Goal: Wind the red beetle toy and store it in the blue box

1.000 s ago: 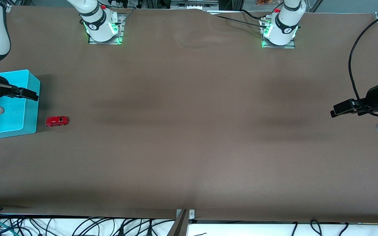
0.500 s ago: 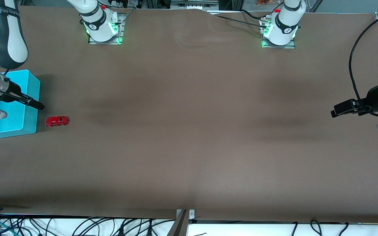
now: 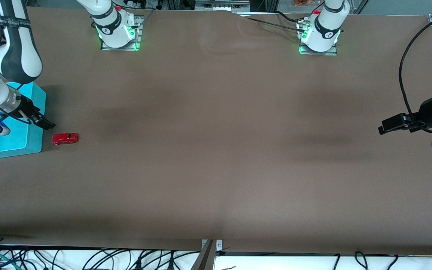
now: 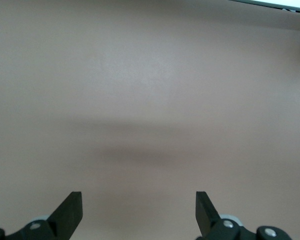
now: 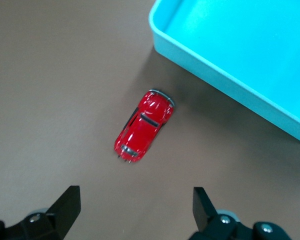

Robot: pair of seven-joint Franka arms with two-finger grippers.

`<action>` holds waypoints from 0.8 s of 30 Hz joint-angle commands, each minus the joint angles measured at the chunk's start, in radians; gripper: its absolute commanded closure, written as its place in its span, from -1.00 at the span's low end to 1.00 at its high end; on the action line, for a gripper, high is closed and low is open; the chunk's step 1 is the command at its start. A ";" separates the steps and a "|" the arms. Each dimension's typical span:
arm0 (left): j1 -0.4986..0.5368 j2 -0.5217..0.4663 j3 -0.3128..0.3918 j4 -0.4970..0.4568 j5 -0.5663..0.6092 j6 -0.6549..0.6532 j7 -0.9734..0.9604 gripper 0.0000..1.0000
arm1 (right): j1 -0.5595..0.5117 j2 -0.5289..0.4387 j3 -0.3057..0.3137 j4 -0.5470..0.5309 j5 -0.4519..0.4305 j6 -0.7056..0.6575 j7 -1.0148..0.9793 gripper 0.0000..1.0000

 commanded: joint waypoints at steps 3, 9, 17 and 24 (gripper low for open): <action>-0.006 0.001 0.005 0.017 0.010 -0.009 0.019 -1.00 | -0.006 0.045 -0.038 -0.047 0.001 0.122 0.040 -1.00; -0.006 0.003 0.005 0.017 0.010 -0.008 0.019 -1.00 | -0.012 0.101 -0.041 -0.058 0.001 0.212 0.079 -1.00; -0.006 0.003 0.005 0.017 0.010 -0.008 0.019 -1.00 | -0.013 0.160 -0.040 -0.061 0.003 0.309 0.146 -1.00; -0.006 0.003 0.005 0.017 0.010 -0.009 0.021 -1.00 | -0.012 0.181 -0.033 -0.058 0.001 0.343 0.194 -1.00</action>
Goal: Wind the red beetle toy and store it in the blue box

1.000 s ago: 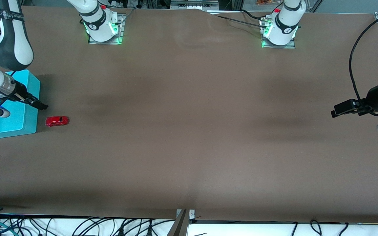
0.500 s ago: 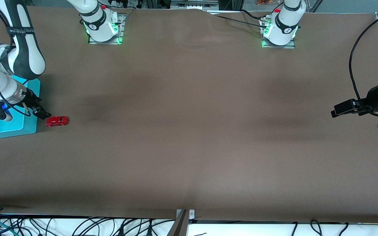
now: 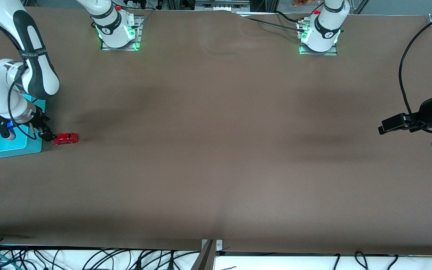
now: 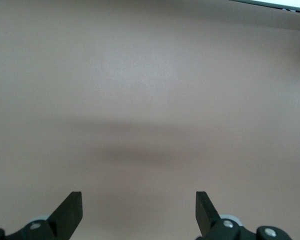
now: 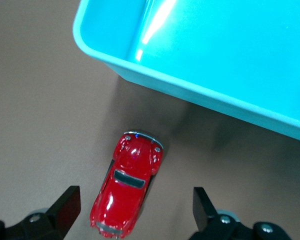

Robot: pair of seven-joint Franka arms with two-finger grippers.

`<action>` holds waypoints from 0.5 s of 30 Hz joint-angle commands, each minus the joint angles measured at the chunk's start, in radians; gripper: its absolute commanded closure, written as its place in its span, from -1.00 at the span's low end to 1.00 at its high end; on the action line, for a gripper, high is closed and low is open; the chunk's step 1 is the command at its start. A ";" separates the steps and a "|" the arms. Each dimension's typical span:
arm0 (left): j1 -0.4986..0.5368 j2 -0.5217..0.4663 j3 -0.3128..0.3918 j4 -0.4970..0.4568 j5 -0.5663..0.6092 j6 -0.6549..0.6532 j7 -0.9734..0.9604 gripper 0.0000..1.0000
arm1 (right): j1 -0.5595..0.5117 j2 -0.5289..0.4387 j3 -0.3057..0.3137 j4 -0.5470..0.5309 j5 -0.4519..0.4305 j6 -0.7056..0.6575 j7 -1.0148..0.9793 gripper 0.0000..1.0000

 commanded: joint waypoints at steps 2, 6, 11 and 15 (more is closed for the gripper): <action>-0.006 0.003 0.006 0.017 0.010 -0.008 0.021 -1.00 | -0.002 0.010 0.008 -0.006 0.001 0.038 0.037 -1.00; -0.006 0.003 0.006 0.017 0.010 -0.009 0.021 -1.00 | -0.002 0.024 0.020 -0.006 0.004 0.061 0.038 -1.00; -0.006 0.004 0.006 0.017 0.010 -0.008 0.021 -1.00 | -0.002 0.032 0.029 -0.003 0.001 0.076 0.084 -1.00; -0.008 0.004 0.006 0.017 0.010 -0.008 0.021 -1.00 | -0.002 0.049 0.037 -0.003 0.003 0.095 0.087 -1.00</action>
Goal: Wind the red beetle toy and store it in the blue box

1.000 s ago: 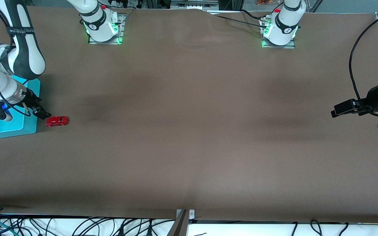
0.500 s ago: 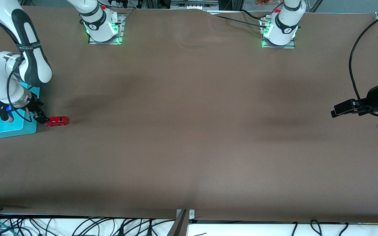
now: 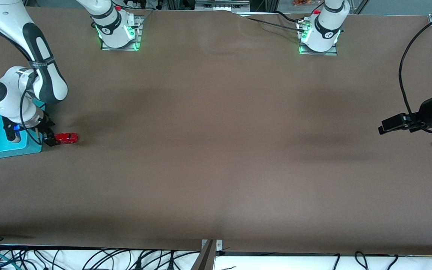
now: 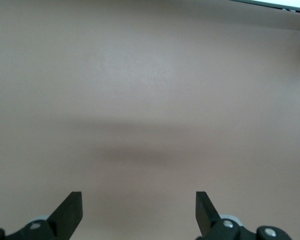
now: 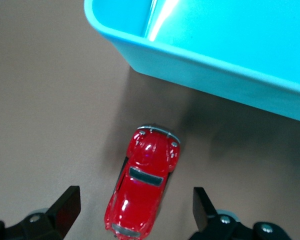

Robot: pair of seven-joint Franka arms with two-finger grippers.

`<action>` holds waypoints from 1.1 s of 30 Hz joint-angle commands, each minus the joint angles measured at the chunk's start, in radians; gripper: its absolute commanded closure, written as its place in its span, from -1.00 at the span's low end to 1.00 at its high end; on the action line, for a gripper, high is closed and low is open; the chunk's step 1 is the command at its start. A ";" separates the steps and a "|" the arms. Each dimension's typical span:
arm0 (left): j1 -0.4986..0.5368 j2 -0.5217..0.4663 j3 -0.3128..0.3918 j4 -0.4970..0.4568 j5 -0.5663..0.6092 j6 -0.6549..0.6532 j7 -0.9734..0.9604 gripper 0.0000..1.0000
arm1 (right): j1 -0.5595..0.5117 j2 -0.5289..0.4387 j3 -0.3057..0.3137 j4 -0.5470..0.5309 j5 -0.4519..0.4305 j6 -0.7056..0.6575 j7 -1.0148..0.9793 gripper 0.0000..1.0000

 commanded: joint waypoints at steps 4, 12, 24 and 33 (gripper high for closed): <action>-0.008 0.004 0.006 0.017 0.010 -0.008 0.021 -1.00 | -0.005 0.022 0.014 -0.003 0.003 0.041 0.025 -1.00; -0.008 0.004 0.006 0.017 0.010 -0.006 0.021 -1.00 | -0.007 0.045 0.014 0.016 0.030 0.041 0.026 -1.00; -0.009 0.007 0.006 0.017 0.010 -0.006 0.023 -1.00 | -0.005 0.064 0.014 0.017 0.032 0.043 0.026 -0.84; -0.009 0.007 0.006 0.017 0.010 -0.006 0.021 -1.00 | -0.005 0.068 0.012 0.019 0.032 0.041 0.043 0.13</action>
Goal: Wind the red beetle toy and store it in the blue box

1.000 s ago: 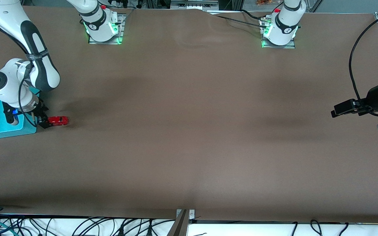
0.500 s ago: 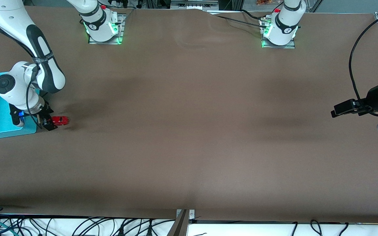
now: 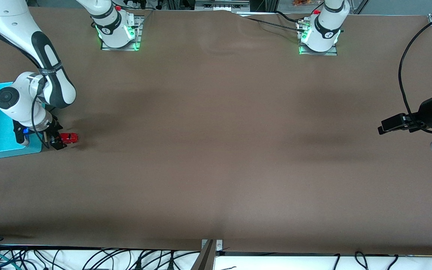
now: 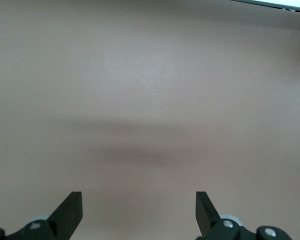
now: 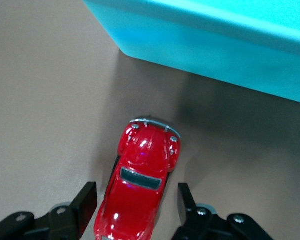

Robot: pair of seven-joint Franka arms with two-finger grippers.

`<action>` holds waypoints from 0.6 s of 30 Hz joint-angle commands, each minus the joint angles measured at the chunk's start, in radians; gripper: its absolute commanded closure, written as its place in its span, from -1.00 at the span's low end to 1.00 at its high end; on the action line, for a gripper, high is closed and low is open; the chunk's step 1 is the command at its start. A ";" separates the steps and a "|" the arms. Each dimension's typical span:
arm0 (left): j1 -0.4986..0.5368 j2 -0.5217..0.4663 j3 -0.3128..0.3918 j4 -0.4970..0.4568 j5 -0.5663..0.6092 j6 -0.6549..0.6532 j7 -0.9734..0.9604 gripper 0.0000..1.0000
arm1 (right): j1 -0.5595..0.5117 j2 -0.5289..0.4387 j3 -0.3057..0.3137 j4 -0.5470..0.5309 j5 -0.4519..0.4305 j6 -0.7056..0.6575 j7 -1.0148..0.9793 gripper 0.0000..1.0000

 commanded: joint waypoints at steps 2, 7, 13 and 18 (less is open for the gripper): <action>-0.008 0.005 0.006 0.017 0.010 -0.006 0.022 -1.00 | -0.006 0.011 0.005 0.015 0.015 0.011 0.021 0.41; -0.008 0.005 0.006 0.017 0.010 -0.006 0.021 -1.00 | -0.005 0.011 0.005 0.015 0.027 0.011 0.023 0.95; -0.008 0.005 0.006 0.017 0.010 -0.006 0.021 -1.00 | -0.005 0.004 0.007 0.015 0.027 0.006 0.027 1.00; -0.008 0.005 0.006 0.017 0.010 -0.006 0.021 -1.00 | -0.005 -0.010 0.019 0.013 0.026 0.000 0.026 1.00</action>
